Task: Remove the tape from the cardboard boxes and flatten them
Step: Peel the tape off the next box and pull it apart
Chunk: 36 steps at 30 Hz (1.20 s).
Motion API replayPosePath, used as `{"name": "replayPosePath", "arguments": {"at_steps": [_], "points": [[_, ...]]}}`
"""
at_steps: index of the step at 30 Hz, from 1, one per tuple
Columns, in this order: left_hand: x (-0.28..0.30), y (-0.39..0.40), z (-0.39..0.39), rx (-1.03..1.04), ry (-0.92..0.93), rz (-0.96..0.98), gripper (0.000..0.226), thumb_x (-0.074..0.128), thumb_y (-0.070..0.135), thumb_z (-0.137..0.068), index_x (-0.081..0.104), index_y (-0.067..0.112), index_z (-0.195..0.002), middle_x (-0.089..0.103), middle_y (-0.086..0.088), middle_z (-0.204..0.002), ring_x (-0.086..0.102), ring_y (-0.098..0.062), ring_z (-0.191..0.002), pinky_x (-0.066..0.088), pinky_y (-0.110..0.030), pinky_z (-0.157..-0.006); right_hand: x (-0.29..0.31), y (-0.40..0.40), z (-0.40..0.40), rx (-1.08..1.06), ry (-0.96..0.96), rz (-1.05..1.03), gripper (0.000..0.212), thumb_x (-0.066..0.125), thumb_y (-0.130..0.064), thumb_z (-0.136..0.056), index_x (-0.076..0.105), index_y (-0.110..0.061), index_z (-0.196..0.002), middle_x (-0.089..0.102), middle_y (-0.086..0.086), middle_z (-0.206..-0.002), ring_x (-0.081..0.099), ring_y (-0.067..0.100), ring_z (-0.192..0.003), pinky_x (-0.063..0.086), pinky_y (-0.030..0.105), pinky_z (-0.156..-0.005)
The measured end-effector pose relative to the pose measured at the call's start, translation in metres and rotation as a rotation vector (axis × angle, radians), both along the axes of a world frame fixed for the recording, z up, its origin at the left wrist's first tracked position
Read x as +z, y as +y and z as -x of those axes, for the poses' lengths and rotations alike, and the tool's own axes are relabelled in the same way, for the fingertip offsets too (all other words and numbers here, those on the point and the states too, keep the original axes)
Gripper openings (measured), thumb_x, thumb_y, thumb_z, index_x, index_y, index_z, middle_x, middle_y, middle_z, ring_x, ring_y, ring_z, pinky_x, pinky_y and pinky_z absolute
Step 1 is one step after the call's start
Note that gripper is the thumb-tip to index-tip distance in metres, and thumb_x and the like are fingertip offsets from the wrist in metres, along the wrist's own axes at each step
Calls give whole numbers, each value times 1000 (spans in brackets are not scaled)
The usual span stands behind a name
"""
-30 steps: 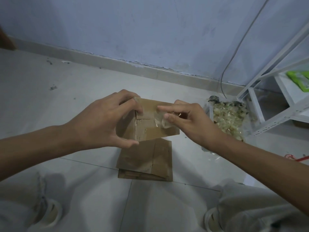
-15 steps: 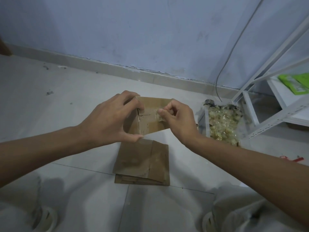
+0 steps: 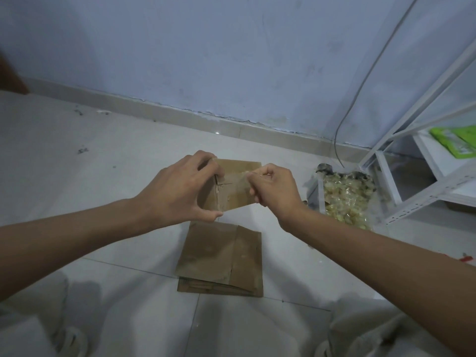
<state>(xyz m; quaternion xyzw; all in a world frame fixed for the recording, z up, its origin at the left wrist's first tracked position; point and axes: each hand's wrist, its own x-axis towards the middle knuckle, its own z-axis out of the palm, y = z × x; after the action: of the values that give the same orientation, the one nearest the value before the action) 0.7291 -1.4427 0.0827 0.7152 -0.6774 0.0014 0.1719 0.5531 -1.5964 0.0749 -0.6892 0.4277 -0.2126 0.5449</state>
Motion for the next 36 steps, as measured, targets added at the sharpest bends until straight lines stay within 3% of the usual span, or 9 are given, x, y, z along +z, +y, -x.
{"name": "replayPosePath", "arguments": {"at_steps": [4,6,11,18,23,25,29,32,36], "points": [[3,0,6,-27,10,22,70,75,68,-70,50,32,-124,43,7,-139,53,-15,-108,54,-34,-74,-7,-4,-1,-12,191,373,6,66,-15,-87,62,-20,-87,66,-4,-81,59,12,-73,45,29,-58],[2,0,8,-36,5,23,70,73,69,-70,50,31,-124,44,7,-139,53,-15,-108,54,-34,-74,-7,1,-5,15,205,433,5,64,-14,-87,63,-19,-86,66,-6,-81,60,15,-77,49,31,-62],[2,1,1,17,30,16,69,70,71,-68,51,33,-121,46,9,-133,55,-14,-100,53,-33,-72,2,8,-10,183,-95,-8,6,71,-12,-97,72,-7,-100,71,10,-75,64,22,-63,53,32,-55],[4,10,-9,54,36,-2,68,78,67,-68,52,34,-121,47,11,-131,56,-14,-94,49,-31,-71,7,3,-8,372,-146,-115,25,59,-18,-107,68,-2,-124,74,24,-99,72,28,-74,60,32,-66],[5,16,-5,32,24,-5,69,78,66,-68,51,33,-122,47,10,-132,55,-13,-93,42,-27,-69,5,-1,-8,433,-130,-201,30,57,-20,-109,55,8,-122,74,26,-84,71,31,-61,60,31,-58],[7,17,-3,23,13,2,70,77,67,-68,52,32,-123,47,8,-133,55,-15,-95,42,-28,-68,6,-2,-9,468,-115,-210,28,62,-24,-106,53,1,-115,70,21,-73,68,29,-54,56,29,-50],[9,18,2,4,-22,3,71,77,68,-69,52,29,-123,47,5,-135,55,-16,-99,47,-29,-68,4,-3,-13,462,-72,-67,28,72,-27,-99,51,-10,-94,59,5,-56,52,20,-43,38,24,-41],[9,17,3,-1,-49,-6,72,75,71,-70,50,29,-124,47,4,-135,57,-18,-101,53,-33,-69,0,-2,-15,358,2,158,37,79,-35,-94,52,-12,-81,64,-4,-61,55,17,-52,47,29,-48],[8,12,-2,21,-68,-13,73,75,70,-70,50,28,-124,48,1,-135,59,-20,-101,50,-31,-72,-6,6,-15,396,203,611,42,44,-58,-106,55,-24,-85,66,-5,-79,65,19,-75,56,46,-67]]}}
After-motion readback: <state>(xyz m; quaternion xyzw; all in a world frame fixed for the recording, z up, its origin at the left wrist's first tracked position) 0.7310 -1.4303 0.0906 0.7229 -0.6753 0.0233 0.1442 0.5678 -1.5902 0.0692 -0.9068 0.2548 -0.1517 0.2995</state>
